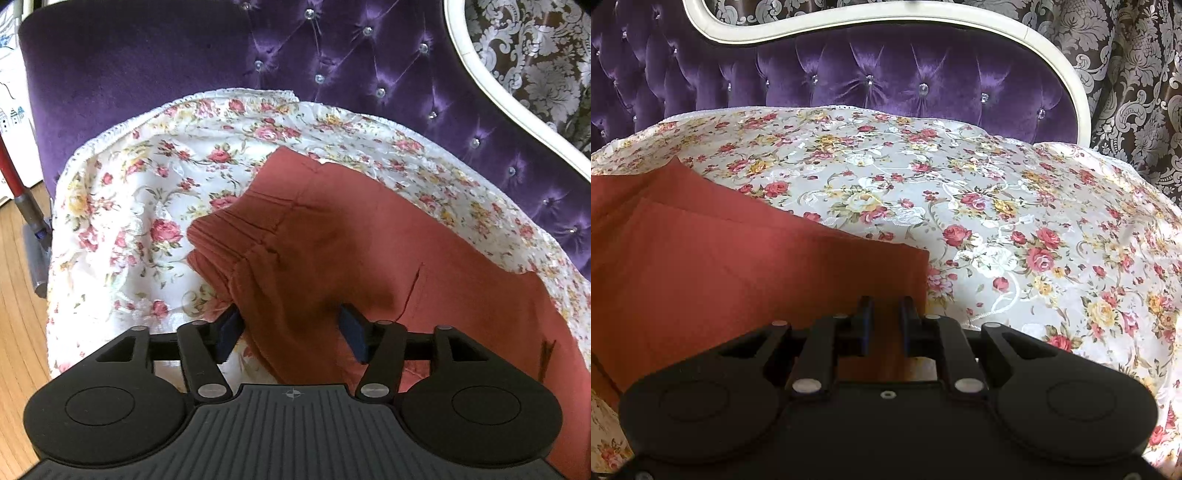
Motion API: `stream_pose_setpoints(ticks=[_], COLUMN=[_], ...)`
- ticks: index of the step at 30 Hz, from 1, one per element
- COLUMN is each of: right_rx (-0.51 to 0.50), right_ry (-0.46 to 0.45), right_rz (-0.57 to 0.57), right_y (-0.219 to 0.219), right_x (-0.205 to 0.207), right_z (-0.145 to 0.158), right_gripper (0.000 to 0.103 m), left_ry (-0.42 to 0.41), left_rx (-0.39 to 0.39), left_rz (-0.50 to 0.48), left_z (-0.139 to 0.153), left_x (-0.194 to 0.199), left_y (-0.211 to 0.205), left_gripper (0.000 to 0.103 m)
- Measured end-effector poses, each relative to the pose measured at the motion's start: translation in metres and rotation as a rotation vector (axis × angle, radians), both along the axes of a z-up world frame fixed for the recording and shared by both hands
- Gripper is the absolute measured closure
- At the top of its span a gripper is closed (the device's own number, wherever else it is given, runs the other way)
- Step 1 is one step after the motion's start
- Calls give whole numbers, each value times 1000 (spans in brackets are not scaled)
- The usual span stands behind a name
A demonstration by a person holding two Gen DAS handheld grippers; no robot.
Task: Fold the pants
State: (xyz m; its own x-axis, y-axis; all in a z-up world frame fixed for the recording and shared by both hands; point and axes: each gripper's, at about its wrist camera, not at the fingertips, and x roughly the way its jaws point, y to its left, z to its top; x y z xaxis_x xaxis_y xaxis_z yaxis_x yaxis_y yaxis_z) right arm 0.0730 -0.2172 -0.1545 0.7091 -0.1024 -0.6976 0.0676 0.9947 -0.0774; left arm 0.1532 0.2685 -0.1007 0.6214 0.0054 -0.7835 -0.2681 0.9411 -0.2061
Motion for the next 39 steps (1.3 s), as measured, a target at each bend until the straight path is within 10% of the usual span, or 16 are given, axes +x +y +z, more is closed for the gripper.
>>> stream_pose_setpoints(ticks=[18, 39], right_rx=[25, 36], right_ry=[-10, -13], right_rz=[-6, -3], right_y=[-4, -5], right_x=[-1, -1], right_z=[0, -1], right_gripper=[82, 82], left_ry=[-76, -70], left_rx=[-139, -110], left_rz=[-7, 16], left_z=[-1, -7], left_x=[-1, 20], left_y=[18, 22], left_gripper=[41, 36])
